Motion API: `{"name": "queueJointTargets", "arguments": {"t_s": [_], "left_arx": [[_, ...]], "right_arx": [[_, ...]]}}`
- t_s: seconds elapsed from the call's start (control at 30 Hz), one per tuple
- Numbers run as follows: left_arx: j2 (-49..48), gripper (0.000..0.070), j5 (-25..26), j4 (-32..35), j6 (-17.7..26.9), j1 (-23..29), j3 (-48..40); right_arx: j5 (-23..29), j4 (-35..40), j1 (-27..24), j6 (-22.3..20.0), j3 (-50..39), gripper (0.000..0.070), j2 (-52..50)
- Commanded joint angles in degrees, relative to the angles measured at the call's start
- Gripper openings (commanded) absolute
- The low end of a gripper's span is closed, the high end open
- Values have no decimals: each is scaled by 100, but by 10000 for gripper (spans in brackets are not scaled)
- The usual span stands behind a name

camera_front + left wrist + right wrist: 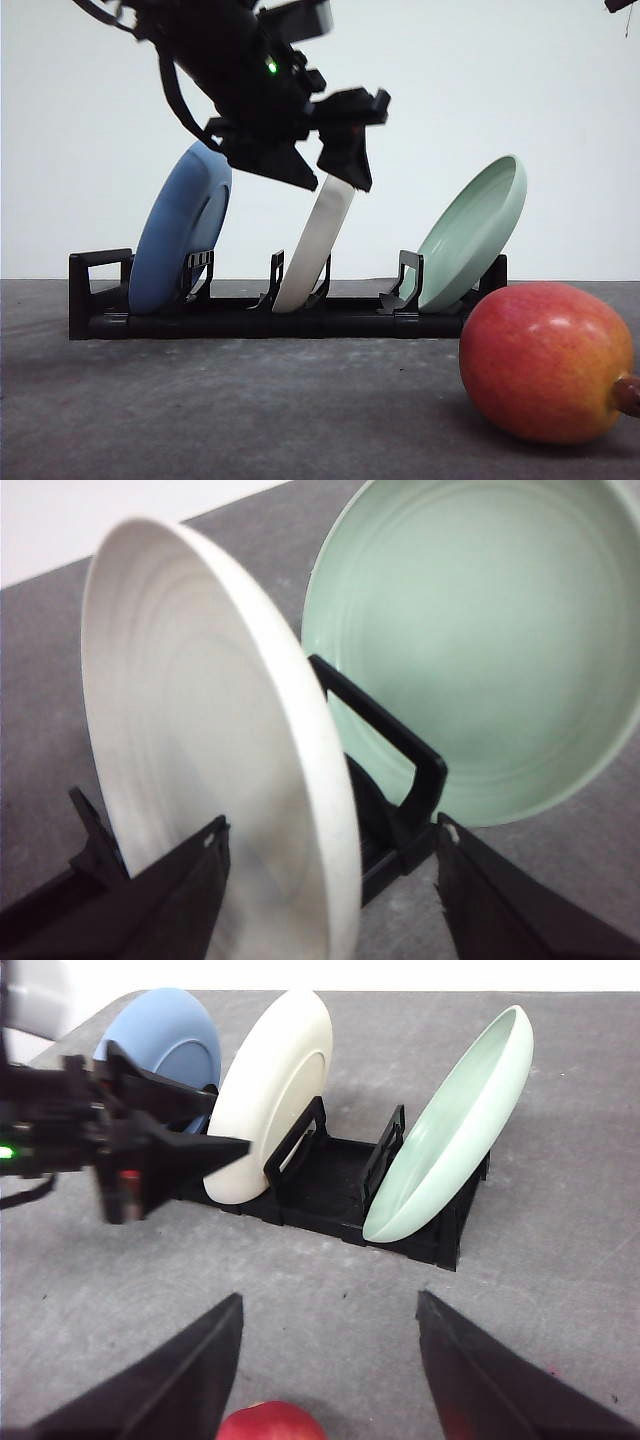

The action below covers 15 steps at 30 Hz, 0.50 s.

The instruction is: Place pomegranate in white plate

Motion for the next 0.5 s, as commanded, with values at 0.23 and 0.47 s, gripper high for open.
{"name": "queueJointTargets", "arguments": {"t_s": [0.23, 0.47], "left_arx": [[208, 86, -97, 55, -75, -67, 137], [206, 10, -58, 48, -552, -72, 137]], "right_arx": [[0, 57, 26, 15, 94, 352, 13], [0, 55, 26, 15, 94, 352, 13]]}}
